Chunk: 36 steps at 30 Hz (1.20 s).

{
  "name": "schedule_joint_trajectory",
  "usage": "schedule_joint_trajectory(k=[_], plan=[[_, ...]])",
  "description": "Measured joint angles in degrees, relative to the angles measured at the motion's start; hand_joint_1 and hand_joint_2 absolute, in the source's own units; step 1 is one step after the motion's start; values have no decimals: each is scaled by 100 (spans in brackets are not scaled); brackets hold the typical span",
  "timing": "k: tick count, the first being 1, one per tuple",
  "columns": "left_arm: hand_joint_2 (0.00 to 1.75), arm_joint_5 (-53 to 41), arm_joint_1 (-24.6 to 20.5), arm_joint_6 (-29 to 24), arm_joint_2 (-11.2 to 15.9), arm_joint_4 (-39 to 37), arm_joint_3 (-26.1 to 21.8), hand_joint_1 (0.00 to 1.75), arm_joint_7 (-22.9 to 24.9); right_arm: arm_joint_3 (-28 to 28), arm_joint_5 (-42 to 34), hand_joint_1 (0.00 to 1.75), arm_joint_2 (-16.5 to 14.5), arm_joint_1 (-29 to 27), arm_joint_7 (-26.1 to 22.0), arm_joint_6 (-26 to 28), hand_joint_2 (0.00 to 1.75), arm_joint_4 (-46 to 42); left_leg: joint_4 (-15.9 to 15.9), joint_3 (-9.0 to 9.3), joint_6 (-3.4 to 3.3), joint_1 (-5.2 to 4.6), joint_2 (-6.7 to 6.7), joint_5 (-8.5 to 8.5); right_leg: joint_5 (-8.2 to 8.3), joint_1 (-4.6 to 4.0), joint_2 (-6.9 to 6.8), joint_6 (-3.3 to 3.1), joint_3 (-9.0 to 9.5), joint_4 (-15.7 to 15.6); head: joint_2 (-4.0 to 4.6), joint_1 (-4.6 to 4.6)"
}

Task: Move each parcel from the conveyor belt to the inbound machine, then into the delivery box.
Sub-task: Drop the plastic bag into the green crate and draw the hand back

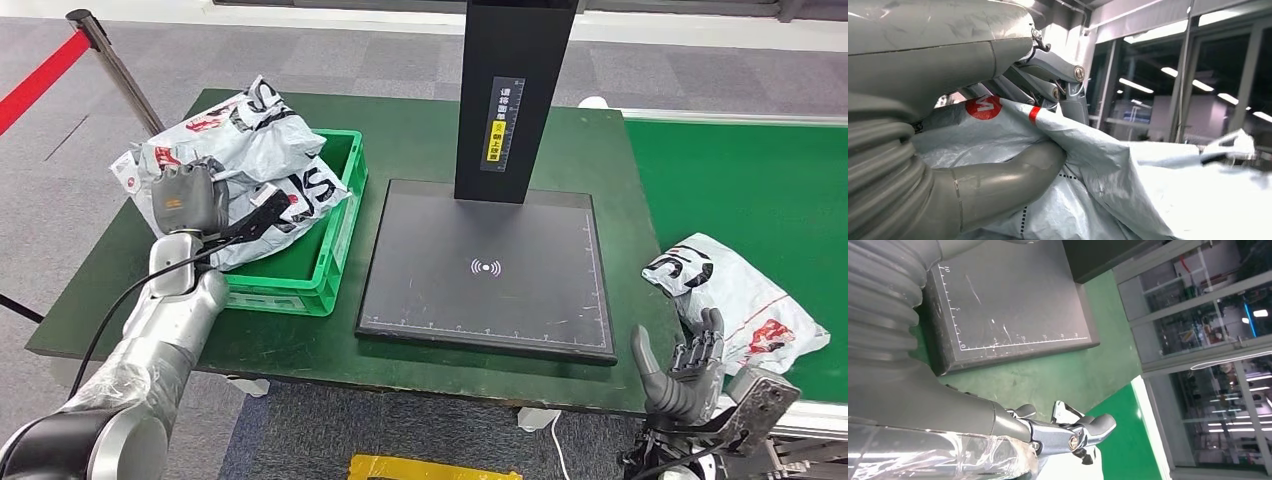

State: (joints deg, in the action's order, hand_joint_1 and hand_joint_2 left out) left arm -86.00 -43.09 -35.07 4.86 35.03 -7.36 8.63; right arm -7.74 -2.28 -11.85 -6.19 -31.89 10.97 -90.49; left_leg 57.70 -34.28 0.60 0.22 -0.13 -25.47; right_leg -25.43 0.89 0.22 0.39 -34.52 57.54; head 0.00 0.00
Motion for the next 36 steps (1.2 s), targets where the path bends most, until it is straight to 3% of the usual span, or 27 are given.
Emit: schedule_joint_trajectory(k=[8, 21, 30, 31, 34, 35, 36], plan=[[175, -28, 178, -94, -45, -332, -130, 175, -239, 0, 5, 0, 0, 63, 3, -87, 175, 3, 0, 0, 0, 0, 0, 0, 0, 0, 0, 0, 0, 0, 0, 0], [175, -257, 373, -223, -581, -605, -160, 175, -411, 0, 3, 0, 0, 256, -39, -133, 175, 68, 0, 0, 0, -1, -4, 0, 1, 1, -5, 0, 3, -1, 0, 0], [175, -277, 373, -222, -739, -710, -160, 175, -417, 0, -3, 0, 0, 256, -68, -131, 175, 85, 0, 1, 0, 0, -3, 0, 1, 0, -5, 0, 2, -1, 0, 0], [175, -282, 373, -222, -745, -716, -160, 131, -416, 0, -3, 0, 0, 256, -69, -131, 175, 86, 0, 1, 0, 0, -3, 0, 1, 0, -5, 0, 2, -1, 0, 0], [44, -331, 371, -289, -752, -737, -151, 0, -393, 0, -13, 0, 0, 256, -72, -126, 175, 90, 0, 1, 0, -1, -3, 0, 1, 0, -5, 0, 2, -1, 0, 0], [0, -347, 370, -334, -754, -745, -132, 0, -368, 0, -23, 0, 0, 256, -74, -123, 175, 91, 0, 1, 0, -1, -4, 0, 1, 1, -5, 0, 2, -1, 0, 0], [0, -356, 369, -377, -755, -747, -101, 0, -329, 0, -37, 0, 0, 256, -76, -121, 175, 91, 0, 1, 0, -1, -4, 0, 1, 1, -5, 0, 2, -1, 0, 1]])
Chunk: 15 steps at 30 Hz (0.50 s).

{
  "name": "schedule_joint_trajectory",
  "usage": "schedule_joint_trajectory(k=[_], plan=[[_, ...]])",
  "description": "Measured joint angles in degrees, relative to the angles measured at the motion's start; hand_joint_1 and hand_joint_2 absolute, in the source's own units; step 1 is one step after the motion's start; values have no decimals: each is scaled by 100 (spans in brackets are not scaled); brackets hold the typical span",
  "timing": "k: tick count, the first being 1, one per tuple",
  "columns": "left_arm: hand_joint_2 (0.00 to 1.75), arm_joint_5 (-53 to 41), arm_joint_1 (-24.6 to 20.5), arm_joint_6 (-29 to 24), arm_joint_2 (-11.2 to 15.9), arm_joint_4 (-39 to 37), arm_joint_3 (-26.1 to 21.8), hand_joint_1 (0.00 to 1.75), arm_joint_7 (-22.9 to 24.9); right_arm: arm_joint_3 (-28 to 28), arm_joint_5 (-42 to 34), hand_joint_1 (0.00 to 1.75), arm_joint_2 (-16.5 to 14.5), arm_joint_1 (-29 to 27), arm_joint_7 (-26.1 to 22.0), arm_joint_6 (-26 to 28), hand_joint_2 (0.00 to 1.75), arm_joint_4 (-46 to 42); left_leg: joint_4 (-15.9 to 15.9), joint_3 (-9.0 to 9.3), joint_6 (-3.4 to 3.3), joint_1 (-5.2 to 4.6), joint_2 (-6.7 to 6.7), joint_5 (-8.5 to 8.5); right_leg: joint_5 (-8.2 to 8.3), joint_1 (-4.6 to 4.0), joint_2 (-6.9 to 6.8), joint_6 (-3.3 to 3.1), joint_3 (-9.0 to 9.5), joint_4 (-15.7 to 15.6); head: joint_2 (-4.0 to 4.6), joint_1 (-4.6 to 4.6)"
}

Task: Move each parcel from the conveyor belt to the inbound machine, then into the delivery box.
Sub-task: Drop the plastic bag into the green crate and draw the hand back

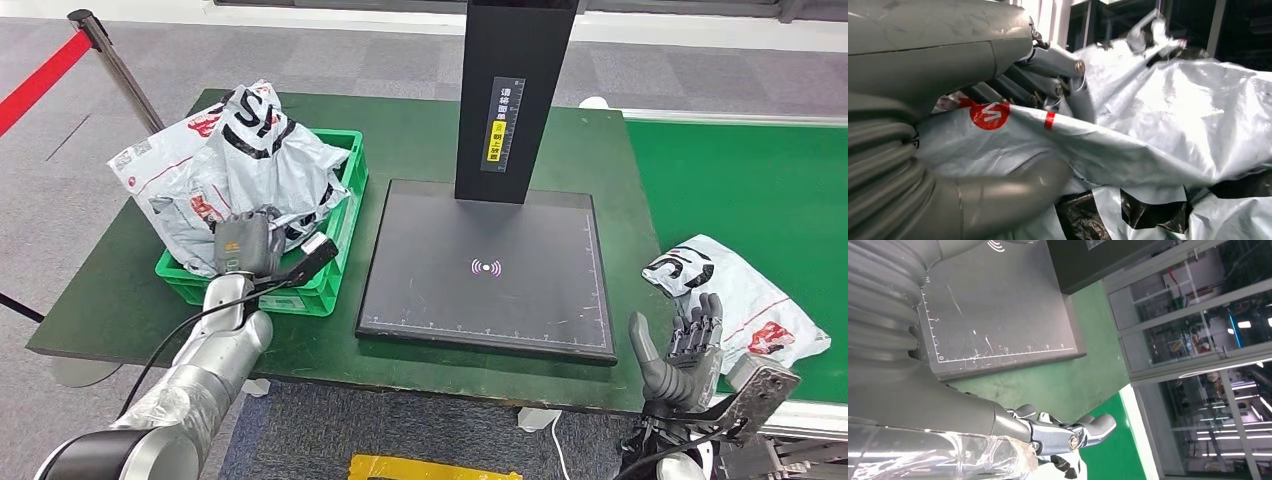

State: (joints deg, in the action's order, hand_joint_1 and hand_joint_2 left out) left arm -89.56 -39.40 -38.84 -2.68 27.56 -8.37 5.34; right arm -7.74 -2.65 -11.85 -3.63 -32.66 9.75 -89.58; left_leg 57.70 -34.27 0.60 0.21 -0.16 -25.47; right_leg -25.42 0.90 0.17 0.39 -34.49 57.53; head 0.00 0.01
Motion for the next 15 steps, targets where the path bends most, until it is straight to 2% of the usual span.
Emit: schedule_joint_trajectory(k=[3, 15], plan=[[0, -3, 5, -87, 4, 76, 213, 0, 174, 0, -46, 0, 0, 2, -8, 1, 175, 1, 0, -1, 0, 0, 0, 0, 1, 0, 0, -1, 1, 0, 0, 0], [0, -8, 67, -121, 167, 976, 1615, 0, 744, 0, -203, 0, 0, 39, -3, -43, 175, 81, 0, -1, 0, 0, -1, 0, 1, -1, -2, -1, 0, 0, 0, -1]])
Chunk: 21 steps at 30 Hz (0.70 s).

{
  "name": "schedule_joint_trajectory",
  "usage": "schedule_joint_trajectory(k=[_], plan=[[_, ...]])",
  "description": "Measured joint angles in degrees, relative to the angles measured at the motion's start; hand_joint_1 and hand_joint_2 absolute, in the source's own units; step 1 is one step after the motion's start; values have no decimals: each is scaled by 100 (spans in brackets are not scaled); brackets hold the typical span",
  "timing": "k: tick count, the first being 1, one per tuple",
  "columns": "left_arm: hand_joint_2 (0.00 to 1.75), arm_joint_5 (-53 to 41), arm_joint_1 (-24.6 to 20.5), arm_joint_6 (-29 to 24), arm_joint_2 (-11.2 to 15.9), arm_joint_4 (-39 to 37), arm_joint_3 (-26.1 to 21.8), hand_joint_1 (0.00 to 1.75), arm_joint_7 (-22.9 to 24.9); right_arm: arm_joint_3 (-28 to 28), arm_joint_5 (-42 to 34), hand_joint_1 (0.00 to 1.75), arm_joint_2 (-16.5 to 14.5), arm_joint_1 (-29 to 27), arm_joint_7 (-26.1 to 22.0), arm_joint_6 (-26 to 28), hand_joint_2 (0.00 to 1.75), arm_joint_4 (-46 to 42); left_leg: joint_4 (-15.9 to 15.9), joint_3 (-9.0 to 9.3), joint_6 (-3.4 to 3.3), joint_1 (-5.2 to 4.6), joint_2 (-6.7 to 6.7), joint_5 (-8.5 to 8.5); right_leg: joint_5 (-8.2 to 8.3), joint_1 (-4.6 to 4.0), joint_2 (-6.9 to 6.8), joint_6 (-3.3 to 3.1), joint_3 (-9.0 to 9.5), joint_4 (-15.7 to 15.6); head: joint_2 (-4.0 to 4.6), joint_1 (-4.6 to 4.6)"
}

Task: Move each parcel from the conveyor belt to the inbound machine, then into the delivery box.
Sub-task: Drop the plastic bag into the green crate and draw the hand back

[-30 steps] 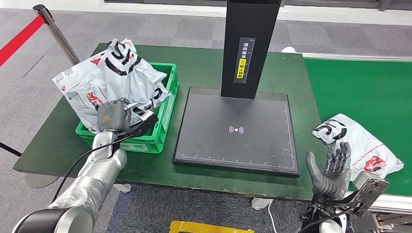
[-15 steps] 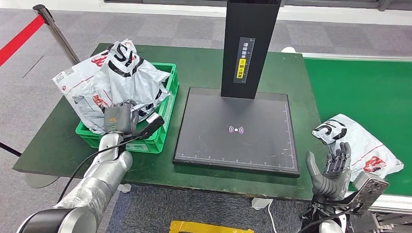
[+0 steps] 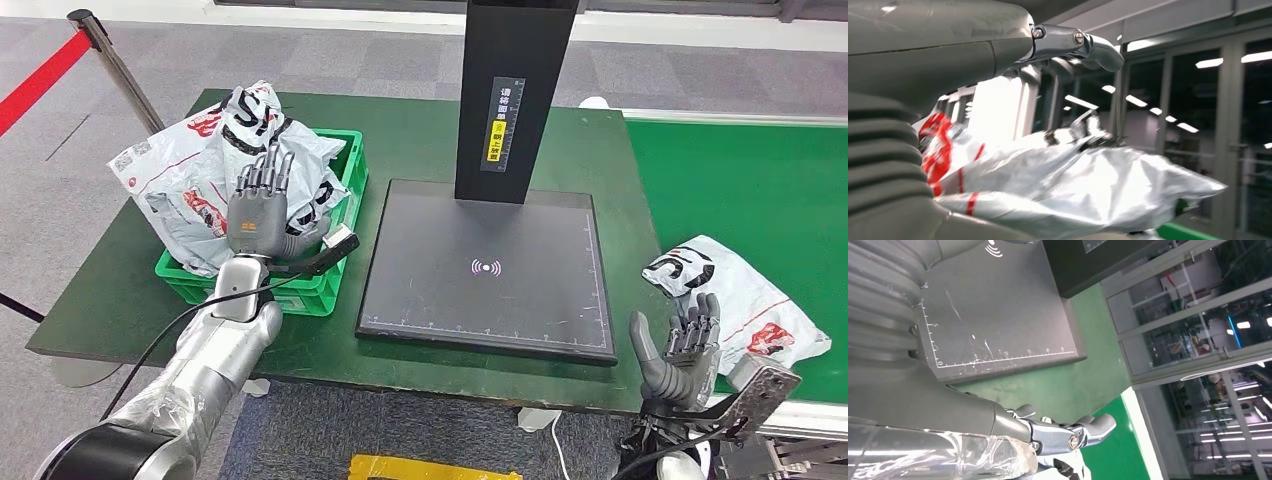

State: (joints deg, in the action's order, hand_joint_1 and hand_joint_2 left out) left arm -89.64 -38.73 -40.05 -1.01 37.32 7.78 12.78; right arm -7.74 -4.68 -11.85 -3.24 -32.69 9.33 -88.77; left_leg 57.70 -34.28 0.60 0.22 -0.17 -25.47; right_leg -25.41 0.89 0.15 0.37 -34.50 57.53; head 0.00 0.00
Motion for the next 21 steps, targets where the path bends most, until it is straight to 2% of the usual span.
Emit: schedule_joint_trajectory(k=[7, 13, 20, 21], plan=[[0, 0, 60, 51, -15, 422, 544, 0, 172, 0, -72, 0, 0, -3, -28, 24, 175, 88, 0, 0, 0, -1, 0, 0, 0, 2, 1, 0, 0, -1, 0, 0], [0, 1, 602, 325, -351, 1421, 674, 0, -527, 0, -47, 0, -12, -21, -46, 60, 175, 102, 0, -2, -2, -4, -2, -4, -1, 5, 0, 1, -1, -2, 0, 1], [0, 0, 849, 401, -556, 1959, 682, 0, -621, 0, -43, 0, -22, -32, -49, 81, 175, 127, 0, 0, -2, -3, 4, -9, -1, 2, 2, 1, -3, -2, 0, 0], [44, 0, 865, 403, -567, 1994, 683, 0, -624, 0, -43, 0, -23, -32, -49, 82, 175, 130, 0, 0, -1, -3, 4, -8, -1, 1, 1, 1, -3, -2, 0, 0]])
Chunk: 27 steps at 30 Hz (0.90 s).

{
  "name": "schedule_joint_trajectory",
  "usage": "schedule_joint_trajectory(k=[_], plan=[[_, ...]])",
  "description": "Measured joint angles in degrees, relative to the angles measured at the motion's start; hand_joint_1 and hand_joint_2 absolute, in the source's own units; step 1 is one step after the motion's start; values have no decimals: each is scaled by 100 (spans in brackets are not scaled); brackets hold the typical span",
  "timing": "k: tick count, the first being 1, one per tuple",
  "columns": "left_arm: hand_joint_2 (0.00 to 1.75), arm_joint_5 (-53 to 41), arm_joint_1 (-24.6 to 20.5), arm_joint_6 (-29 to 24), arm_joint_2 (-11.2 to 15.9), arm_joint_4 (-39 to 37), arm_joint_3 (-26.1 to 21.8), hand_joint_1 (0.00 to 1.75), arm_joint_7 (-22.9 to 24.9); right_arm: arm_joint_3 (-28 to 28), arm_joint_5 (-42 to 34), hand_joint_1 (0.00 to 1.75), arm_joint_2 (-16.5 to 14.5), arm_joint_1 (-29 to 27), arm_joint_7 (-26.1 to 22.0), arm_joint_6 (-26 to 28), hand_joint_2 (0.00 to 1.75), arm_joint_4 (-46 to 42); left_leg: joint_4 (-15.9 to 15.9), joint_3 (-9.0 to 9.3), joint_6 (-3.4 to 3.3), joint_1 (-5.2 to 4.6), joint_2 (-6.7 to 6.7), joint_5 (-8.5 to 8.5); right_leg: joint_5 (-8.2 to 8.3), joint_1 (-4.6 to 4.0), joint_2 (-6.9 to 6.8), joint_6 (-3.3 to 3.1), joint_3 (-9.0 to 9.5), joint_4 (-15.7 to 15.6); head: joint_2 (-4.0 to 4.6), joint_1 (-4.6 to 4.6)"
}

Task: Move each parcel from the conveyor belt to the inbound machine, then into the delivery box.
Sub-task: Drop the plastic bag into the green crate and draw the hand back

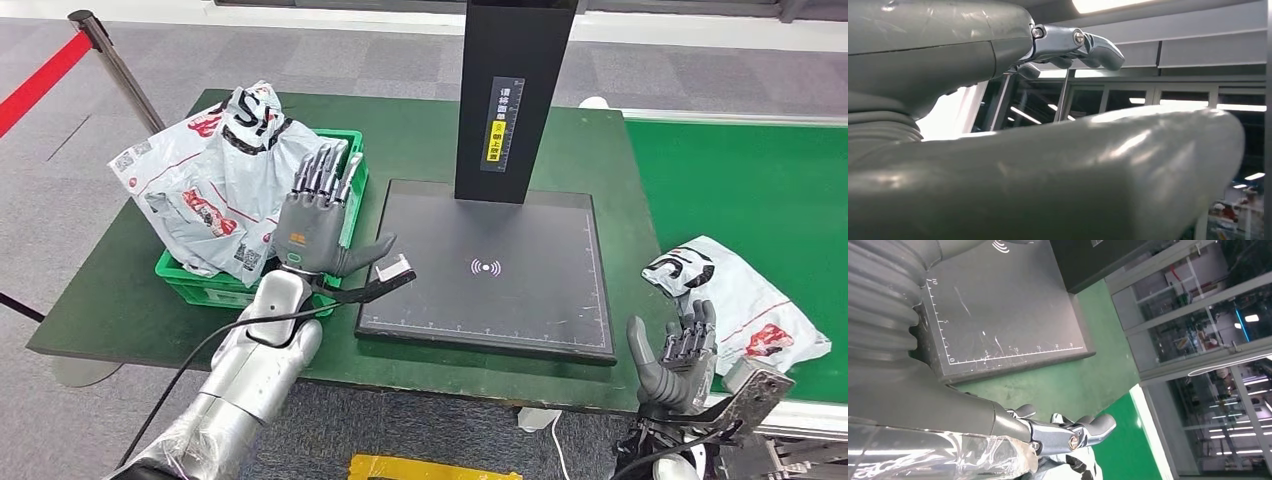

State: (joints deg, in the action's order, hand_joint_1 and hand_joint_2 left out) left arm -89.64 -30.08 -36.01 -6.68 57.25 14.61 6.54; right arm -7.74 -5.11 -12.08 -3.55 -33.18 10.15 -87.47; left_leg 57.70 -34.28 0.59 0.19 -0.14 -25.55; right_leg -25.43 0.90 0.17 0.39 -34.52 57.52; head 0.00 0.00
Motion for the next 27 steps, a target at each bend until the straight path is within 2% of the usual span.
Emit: schedule_joint_trajectory(k=[3, 9, 13, 16, 23, 27], plan=[[175, 222, 34, 57, -31, 78, 1, 0, -187, 0, 14, 0, -1, -4, -2, 6, 175, 4, 0, 1, 4, 1, 0, 3, 1, 0, 2, -1, 0, 1, 0, 0], [175, 2506, 260, 904, -376, 390, 1, 0, -1473, 0, 135, 0, -3, -6, -81, 83, 175, 18, 0, -2, 3, -1, -6, 2, 1, 4, -1, 0, 1, -1, 0, 1], [175, 4689, 459, 2033, -709, 708, 81, 0, -1930, 0, 247, 0, -3, 91, -193, 139, 175, 119, 0, -2, -2, -4, -5, -1, 0, 7, -1, 1, 1, -3, 0, 1], [175, 5726, 548, 2486, -889, 843, 180, 0, -2121, 0, 243, 0, -3, 185, -231, 132, 175, 217, 0, -2, -2, -4, -5, -1, 0, 6, -1, 2, 1, -4, 0, 0], [175, 6672, 595, 3133, -1070, 900, 592, 0, -2155, 0, 472, 0, -3, 312, -380, 384, 175, 381, 0, -1, -2, -3, -5, -1, 0, 5, -1, 1, 1, -3, 0, 0], [175, 7563, 555, 3469, -1176, 586, 923, 0, -2231, 0, 722, 0, -3, 478, -451, 673, 175, 558, 0, 0, -2, -4, -4, -1, 0, 6, 1, 2, 1, -3, 0, 1]])
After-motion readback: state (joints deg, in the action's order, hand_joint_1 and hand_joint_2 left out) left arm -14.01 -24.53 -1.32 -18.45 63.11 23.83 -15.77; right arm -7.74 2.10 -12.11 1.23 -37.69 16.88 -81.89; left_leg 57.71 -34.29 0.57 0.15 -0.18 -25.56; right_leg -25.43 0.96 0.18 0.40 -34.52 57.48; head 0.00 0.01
